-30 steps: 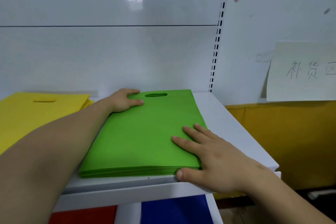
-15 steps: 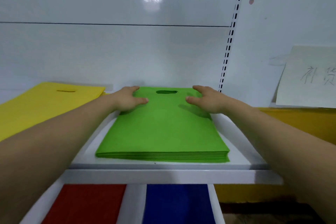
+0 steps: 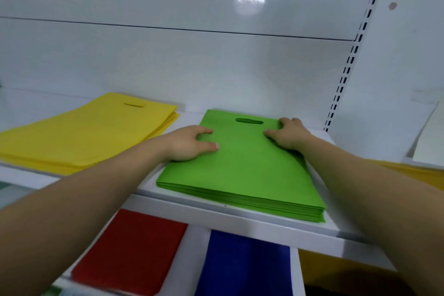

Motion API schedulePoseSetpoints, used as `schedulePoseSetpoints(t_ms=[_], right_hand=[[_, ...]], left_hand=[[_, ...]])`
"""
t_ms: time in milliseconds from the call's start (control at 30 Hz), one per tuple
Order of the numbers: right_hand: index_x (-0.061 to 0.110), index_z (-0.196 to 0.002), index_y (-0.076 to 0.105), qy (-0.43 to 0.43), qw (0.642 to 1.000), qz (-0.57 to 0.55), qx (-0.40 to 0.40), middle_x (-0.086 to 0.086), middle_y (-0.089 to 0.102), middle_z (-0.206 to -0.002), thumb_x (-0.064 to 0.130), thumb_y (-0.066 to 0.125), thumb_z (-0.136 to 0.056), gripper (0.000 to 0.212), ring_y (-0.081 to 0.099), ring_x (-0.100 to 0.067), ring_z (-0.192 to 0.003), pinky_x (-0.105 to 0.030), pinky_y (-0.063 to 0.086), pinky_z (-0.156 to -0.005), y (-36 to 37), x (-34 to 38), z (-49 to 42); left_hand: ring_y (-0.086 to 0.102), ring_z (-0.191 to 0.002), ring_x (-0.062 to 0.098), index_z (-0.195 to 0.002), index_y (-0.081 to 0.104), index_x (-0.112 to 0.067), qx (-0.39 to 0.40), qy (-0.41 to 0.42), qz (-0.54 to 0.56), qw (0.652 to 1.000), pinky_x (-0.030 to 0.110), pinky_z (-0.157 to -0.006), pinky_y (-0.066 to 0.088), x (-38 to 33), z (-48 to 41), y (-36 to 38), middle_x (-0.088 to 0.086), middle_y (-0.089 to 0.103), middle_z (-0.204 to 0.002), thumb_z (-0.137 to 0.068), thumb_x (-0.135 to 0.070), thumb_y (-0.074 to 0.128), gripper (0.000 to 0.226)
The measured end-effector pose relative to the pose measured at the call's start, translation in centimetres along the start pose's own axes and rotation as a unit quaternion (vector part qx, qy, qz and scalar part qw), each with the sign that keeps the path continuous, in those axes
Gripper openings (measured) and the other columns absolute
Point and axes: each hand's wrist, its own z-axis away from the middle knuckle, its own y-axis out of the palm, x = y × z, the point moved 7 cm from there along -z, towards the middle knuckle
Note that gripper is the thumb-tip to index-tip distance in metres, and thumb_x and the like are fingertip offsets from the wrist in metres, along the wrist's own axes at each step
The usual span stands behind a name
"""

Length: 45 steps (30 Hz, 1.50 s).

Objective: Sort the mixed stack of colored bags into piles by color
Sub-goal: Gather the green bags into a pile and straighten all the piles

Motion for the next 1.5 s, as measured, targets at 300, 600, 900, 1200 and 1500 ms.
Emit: schedulePoseSetpoints(t_ms=[300,600,900,1200,1500], right_hand=[[0.025,-0.152,0.018,-0.035,0.999,-0.019,0.013,-0.010,0.006,-0.159,0.070,0.052,-0.081,0.091,0.020,-0.035,-0.143,-0.042,0.023,-0.115,-0.1,0.2,-1.5],[0.027,-0.149,0.026,-0.034,0.997,0.061,0.041,-0.011,0.026,-0.153,0.087,0.041,-0.070,0.101,0.033,-0.036,-0.136,-0.043,0.030,-0.112,-0.3,0.4,-2.5],[0.032,-0.147,0.030,-0.031,0.993,0.108,0.042,-0.010,0.031,-0.150,0.091,0.039,-0.066,0.100,0.030,-0.038,-0.136,-0.050,0.028,-0.111,0.5,0.3,-2.8],[0.038,-0.150,0.019,-0.112,0.980,0.161,0.035,-0.005,0.019,-0.158,0.089,0.028,-0.072,0.093,0.018,-0.032,-0.144,-0.055,0.017,-0.114,0.5,2.6,-2.0],[0.031,-0.146,0.031,-0.141,0.966,0.210,-0.045,-0.007,0.026,-0.153,0.077,0.030,-0.084,0.077,0.021,-0.030,-0.141,-0.054,0.020,-0.113,-0.1,3.1,-0.6]], left_hand=[[-0.008,-0.145,0.013,-0.144,0.016,-0.049,0.101,0.090,-0.166,0.977,0.029,-0.115,0.002,-2.0,6.9,2.6,-0.014,-0.006,-0.158,-0.047,-0.085,0.048,0.109],[0.003,-0.145,0.011,-0.146,0.020,-0.045,0.075,0.101,-0.191,0.974,0.026,-0.114,0.005,-1.3,7.1,2.3,-0.012,0.009,-0.158,-0.030,-0.102,0.030,0.129],[0.015,-0.137,0.000,-0.143,0.033,-0.040,0.036,0.134,-0.163,0.977,0.004,-0.099,0.004,-1.5,7.6,1.9,-0.014,0.024,-0.154,-0.038,-0.103,0.015,0.123],[-0.005,-0.146,0.016,-0.146,0.001,-0.048,0.092,0.087,-0.227,0.965,0.032,-0.117,0.003,-1.8,6.7,3.3,-0.011,-0.006,-0.159,-0.029,-0.103,-0.003,0.129],[-0.010,-0.146,0.016,-0.143,-0.010,-0.051,0.105,0.087,-0.259,0.956,0.040,-0.119,0.007,-1.5,6.6,4.1,-0.012,-0.014,-0.157,-0.031,-0.102,-0.007,0.123]])
